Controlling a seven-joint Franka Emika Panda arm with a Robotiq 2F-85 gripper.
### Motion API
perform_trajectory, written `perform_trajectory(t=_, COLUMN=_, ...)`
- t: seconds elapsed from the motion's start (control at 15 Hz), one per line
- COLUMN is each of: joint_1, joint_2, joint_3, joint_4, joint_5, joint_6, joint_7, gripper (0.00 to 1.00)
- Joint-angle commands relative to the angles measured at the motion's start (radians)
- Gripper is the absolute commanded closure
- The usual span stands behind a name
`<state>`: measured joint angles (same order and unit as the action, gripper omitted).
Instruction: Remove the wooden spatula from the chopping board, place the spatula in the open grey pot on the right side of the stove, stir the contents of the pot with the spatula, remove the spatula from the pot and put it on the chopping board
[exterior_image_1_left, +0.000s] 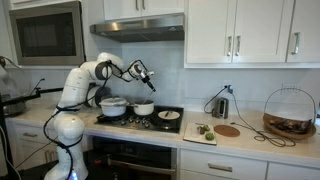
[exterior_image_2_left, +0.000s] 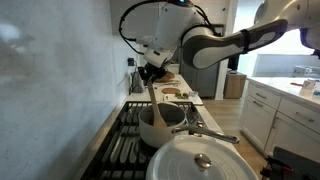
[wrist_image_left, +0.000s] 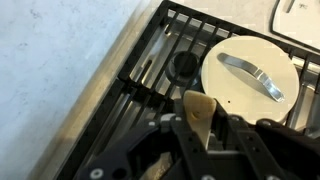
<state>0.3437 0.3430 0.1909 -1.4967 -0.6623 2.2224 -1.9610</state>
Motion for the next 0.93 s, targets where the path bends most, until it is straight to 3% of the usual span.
perform_trajectory(t=0.0, joint_1=-0.030, joint_2=-0.094, joint_3=0.023, joint_4=-0.111, joint_5=0.016, joint_6=0.047, joint_7=-0.011, gripper=0.93)
perform_trajectory(t=0.4, joint_1=-0.066, joint_2=-0.185, joint_3=0.020, joint_4=-0.215, joint_5=0.033, joint_6=0.086, joint_7=-0.022, gripper=0.93)
perform_trajectory(t=0.87, joint_1=-0.115, joint_2=-0.223, joint_3=0.006, joint_4=-0.254, joint_5=0.027, joint_6=0.110, joint_7=-0.018, gripper=0.93)
